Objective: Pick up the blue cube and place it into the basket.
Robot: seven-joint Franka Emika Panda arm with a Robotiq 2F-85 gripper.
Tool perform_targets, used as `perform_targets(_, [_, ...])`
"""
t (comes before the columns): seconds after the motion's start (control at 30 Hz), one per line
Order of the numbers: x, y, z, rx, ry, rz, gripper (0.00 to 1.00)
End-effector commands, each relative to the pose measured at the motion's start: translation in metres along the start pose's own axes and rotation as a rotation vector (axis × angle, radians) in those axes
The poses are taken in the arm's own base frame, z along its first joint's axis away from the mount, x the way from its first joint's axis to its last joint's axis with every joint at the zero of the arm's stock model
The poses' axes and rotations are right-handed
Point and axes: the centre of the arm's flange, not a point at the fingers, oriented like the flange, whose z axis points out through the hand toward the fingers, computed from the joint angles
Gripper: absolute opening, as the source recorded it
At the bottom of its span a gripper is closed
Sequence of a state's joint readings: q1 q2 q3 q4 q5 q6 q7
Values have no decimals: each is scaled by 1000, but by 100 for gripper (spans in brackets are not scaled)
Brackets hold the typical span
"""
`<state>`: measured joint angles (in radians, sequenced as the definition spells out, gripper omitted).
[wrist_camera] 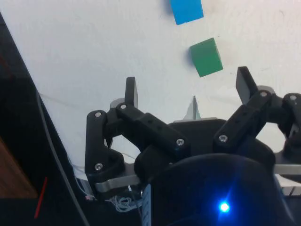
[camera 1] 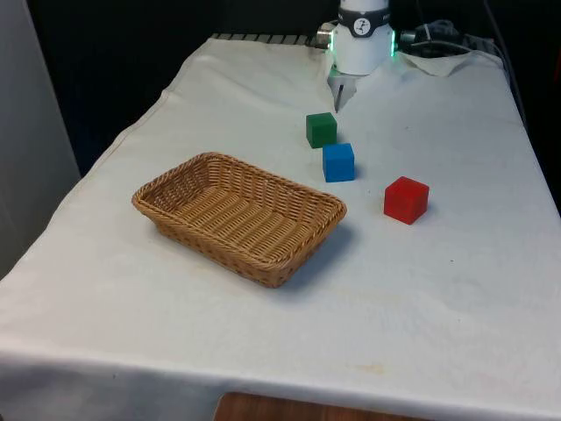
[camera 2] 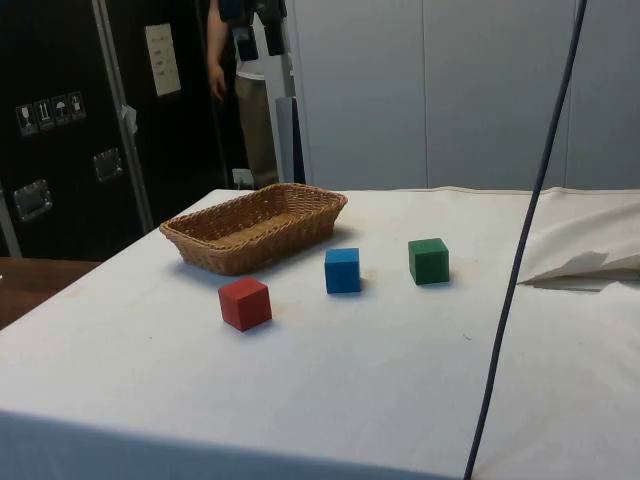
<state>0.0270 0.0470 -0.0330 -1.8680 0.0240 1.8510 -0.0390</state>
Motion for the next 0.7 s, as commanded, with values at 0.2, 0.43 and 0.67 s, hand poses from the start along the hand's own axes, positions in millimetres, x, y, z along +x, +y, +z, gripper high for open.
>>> perform_targets(0.2, [2,-3,13,-1,26,-1,100])
perform_targets(0.43, [-3,-2,30,-3,45,10,100])
perform_targets(0.67, [-18,-1,44,-11,63,9,100])
